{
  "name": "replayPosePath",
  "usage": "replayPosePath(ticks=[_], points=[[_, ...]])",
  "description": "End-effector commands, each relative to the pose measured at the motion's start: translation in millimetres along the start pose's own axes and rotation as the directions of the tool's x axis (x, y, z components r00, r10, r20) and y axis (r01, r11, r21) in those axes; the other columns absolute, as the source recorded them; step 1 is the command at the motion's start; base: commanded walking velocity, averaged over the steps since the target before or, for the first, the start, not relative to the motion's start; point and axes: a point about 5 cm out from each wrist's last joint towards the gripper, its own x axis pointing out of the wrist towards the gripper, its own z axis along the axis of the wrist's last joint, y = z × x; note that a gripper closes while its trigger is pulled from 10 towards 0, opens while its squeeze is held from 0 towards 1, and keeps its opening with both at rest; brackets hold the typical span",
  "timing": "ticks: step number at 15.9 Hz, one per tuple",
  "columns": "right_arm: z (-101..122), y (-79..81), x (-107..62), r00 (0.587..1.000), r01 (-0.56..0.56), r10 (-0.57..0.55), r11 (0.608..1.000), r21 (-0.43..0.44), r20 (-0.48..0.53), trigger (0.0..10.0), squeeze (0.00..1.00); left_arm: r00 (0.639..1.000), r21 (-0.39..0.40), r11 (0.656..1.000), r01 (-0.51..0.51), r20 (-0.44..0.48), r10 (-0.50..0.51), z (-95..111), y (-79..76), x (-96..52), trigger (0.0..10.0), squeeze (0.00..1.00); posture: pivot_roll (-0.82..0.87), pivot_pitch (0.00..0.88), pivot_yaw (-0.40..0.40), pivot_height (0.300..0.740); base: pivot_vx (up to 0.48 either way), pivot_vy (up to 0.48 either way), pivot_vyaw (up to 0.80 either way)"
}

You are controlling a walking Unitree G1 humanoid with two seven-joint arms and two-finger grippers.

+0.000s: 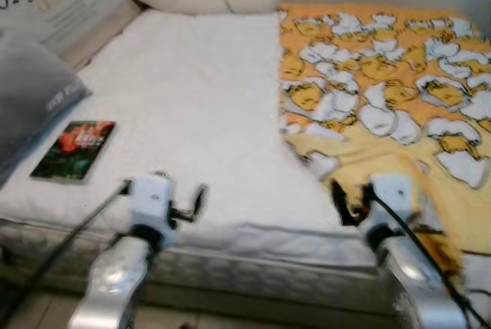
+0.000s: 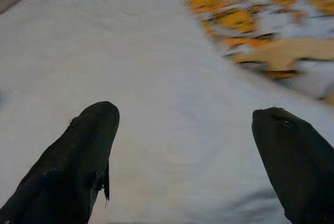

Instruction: Clean up the room

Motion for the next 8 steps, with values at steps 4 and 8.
replayPosePath(ticks=[4,8], points=[[-3,8.1,-1.0,0.999,-0.029,0.029,0.999,0.017,-0.034,10.0,0.0,1.0,0.023,1.0,-0.01,0.004,0.01,2,7.7,-1.2,10.0,0.13,-0.01,0.0,0.029,0.74,0.0,-0.426,0.0],[-13,11.6,-1.3,0.993,-0.041,0.041,0.999,-0.003,-0.11,10.0,0.0,0.998,0.039,0.997,0.066,-0.018,-0.065,-1,2.6,-2.8,10.0,0.11,-0.01,0.0,0.028,0.74,0.0,-0.164,0.0]])
